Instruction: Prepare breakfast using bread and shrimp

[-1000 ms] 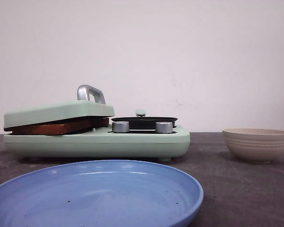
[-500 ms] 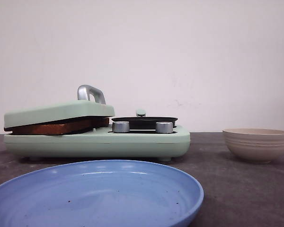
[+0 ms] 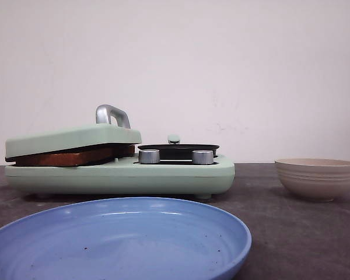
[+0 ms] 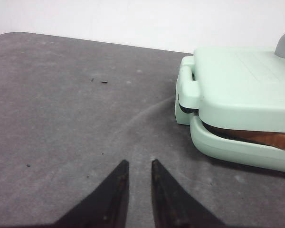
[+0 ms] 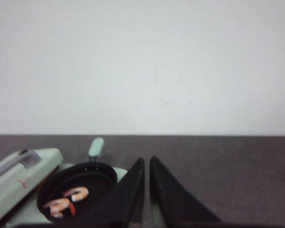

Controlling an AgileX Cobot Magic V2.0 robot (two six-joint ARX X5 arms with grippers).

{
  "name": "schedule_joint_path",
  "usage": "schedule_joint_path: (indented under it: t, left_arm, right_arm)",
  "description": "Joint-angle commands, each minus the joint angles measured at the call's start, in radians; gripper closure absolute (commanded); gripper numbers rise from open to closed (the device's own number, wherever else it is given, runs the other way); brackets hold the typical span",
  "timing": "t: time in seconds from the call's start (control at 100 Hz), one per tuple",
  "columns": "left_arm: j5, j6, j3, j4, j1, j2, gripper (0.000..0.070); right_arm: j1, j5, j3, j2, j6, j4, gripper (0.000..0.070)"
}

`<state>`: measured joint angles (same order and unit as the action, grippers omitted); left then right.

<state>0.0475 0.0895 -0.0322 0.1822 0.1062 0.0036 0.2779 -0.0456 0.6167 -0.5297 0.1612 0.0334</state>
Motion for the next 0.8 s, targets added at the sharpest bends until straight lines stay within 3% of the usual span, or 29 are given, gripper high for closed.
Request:
schedule_joint_path:
  t: [0.0,0.24,0.57,0.79]
  left_arm:
    - [-0.003,0.002,0.018,0.004,0.0,-0.001,0.07]
    - [-0.003,0.002,0.018,0.004,0.0,-0.001,0.07]
    - [-0.003,0.002,0.018,0.004,0.0,-0.001,0.07]
    - [-0.003,0.002,0.018,0.004,0.0,-0.001,0.07]
  right_arm:
    - [0.011,-0.003,0.011,0.01,-0.005,-0.01,0.069]
    - [-0.008,-0.008,-0.045,0.142,-0.005,-0.012,0.069]
    - [-0.201,0.017,-0.424,0.406,-0.007,-0.019,0.069]
    - [-0.269,0.051,-0.567,0.488,-0.012,-0.046,0.069]
